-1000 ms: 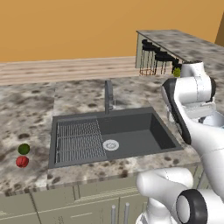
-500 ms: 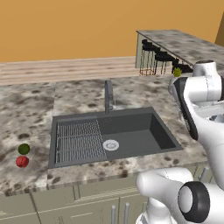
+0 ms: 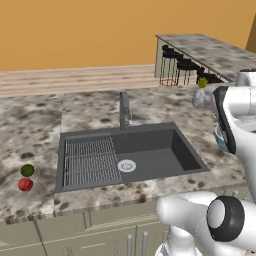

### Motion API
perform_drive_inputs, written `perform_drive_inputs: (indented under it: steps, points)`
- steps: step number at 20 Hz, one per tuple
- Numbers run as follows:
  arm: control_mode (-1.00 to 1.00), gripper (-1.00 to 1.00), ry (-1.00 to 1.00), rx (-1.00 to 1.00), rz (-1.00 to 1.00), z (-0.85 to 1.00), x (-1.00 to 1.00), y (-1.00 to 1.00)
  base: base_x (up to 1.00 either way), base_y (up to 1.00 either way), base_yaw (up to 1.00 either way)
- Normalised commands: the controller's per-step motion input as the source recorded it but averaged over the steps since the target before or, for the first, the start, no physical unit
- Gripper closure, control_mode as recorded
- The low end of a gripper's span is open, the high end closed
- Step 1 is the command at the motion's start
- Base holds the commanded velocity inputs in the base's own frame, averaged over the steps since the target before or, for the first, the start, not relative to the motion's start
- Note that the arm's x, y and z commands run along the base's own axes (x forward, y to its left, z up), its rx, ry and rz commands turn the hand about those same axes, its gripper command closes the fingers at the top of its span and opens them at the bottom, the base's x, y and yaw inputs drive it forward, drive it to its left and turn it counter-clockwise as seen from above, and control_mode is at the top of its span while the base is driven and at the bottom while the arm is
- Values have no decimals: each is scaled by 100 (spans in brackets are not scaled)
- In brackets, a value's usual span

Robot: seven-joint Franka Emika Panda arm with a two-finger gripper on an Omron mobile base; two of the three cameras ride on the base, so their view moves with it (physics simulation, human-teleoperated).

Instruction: Remove the bell pepper and lime from the sink. Then move the bowl and cup from the counter to the sink for washing.

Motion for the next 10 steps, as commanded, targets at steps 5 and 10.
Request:
perform_drive_inputs:
  steps: [5,10]
  points:
    - [-100,-100,0,6,14,-5,16,-29,0,0,0]
    - [-100,-100,0,4,9,-4,23,-17,0,0,0]
